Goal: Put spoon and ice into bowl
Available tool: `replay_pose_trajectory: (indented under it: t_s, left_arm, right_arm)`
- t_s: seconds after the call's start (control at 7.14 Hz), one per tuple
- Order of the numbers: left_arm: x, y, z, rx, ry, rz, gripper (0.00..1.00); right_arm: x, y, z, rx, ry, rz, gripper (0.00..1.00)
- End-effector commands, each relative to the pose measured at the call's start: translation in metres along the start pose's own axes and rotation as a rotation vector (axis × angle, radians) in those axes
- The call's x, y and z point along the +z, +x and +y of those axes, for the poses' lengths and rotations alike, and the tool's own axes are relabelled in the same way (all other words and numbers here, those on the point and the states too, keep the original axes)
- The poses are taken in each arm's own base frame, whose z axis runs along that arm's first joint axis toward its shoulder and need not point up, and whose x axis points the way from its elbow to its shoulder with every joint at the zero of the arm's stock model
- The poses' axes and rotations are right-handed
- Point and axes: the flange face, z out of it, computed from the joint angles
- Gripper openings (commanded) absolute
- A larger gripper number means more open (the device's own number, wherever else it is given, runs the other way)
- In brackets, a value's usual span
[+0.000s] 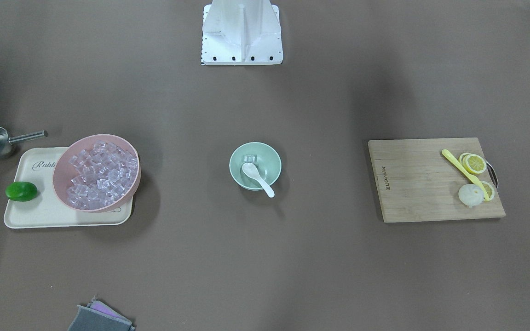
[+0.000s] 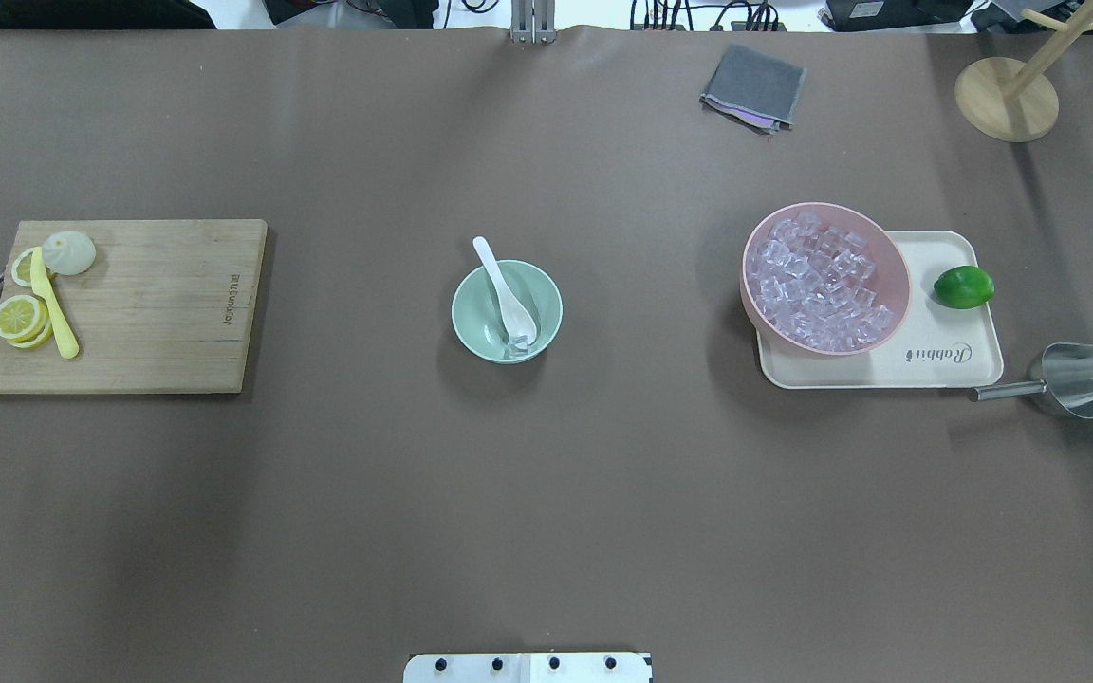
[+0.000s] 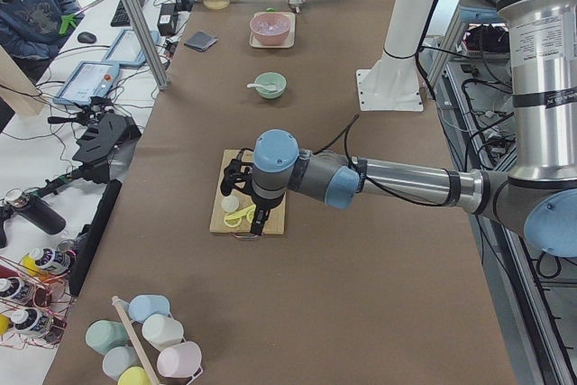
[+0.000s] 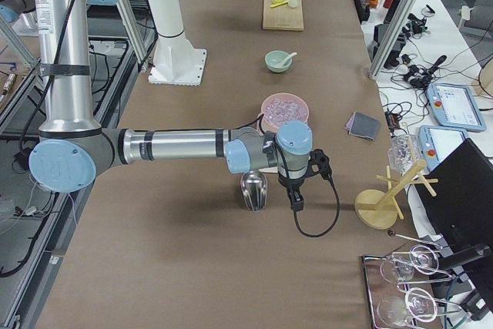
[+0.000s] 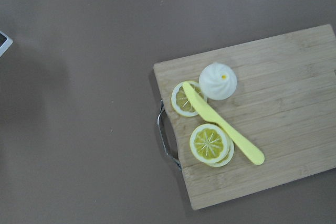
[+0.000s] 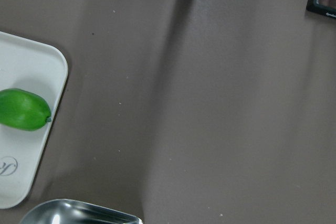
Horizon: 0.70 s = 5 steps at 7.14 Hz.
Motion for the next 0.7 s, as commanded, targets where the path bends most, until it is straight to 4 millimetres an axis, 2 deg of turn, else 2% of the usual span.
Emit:
replay_pose_trajectory:
  t_s: [0.0,0.14,0.28,0.56]
  left_arm:
    - [-0.014,-0.019,0.012,-0.043,0.026,-0.014,0.98]
    - [-0.007,-0.025,0.029,-0.063,0.006,-0.02,0.98]
    - [-0.004,-0.03,0.036,-0.079,-0.006,-0.019,0.98]
    - [0.001,-0.033,0.034,-0.088,-0.02,-0.015,0.98]
  right_arm:
    - [0.004,0.019,0.019,0.003,-0.014,0.008,1.0]
    - [0.0,0.018,0.018,-0.009,-0.004,0.01,1.0]
    - [-0.003,0.021,0.019,-0.005,0.0,0.015,1.0]
    - [-0.005,0.024,0.024,0.004,0.003,0.017,1.0]
